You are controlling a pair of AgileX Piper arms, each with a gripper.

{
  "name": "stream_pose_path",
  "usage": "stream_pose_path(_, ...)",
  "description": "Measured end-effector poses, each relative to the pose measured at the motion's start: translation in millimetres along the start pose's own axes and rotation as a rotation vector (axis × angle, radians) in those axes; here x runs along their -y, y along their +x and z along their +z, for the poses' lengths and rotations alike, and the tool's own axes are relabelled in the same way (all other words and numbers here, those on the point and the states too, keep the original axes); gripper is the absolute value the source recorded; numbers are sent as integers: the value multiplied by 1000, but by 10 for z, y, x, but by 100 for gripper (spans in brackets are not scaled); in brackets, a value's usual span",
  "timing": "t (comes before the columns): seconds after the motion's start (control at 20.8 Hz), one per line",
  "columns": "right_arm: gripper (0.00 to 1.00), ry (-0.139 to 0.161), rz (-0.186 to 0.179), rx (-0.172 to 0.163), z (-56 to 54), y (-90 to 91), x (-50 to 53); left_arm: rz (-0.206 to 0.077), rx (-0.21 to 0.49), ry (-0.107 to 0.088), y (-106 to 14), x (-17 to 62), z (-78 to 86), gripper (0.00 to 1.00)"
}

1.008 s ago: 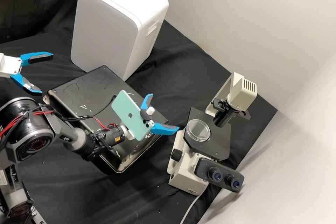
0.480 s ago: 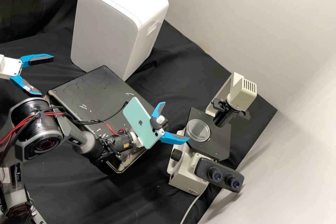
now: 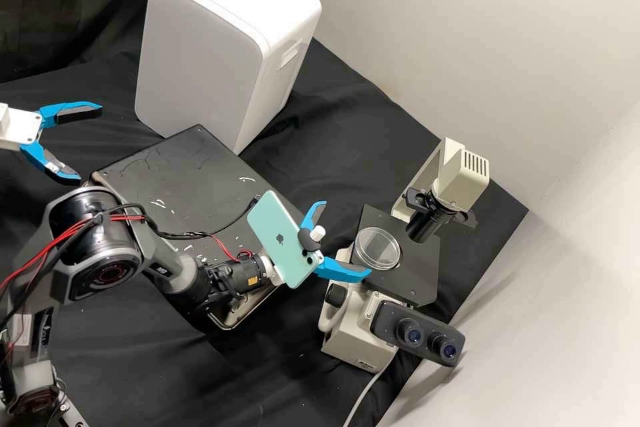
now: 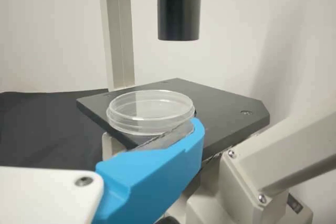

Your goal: Place the petri dish on the bench

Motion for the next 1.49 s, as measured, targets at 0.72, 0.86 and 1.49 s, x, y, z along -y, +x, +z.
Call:
stream_pose_path(0.72, 100, -44, 2, 26, 135, 184, 28, -8, -16, -5, 9, 19, -8, 100)
stream_pose_path(0.86, 100, -56, 0, 28, 141, 189, 33, -18, -17, -9, 16, 36, -8, 100)
stream_pose_path(1.49, 100, -42, 38, 64, 180, 390, -195, -42, -34, 12, 37, 85, -5, 100)
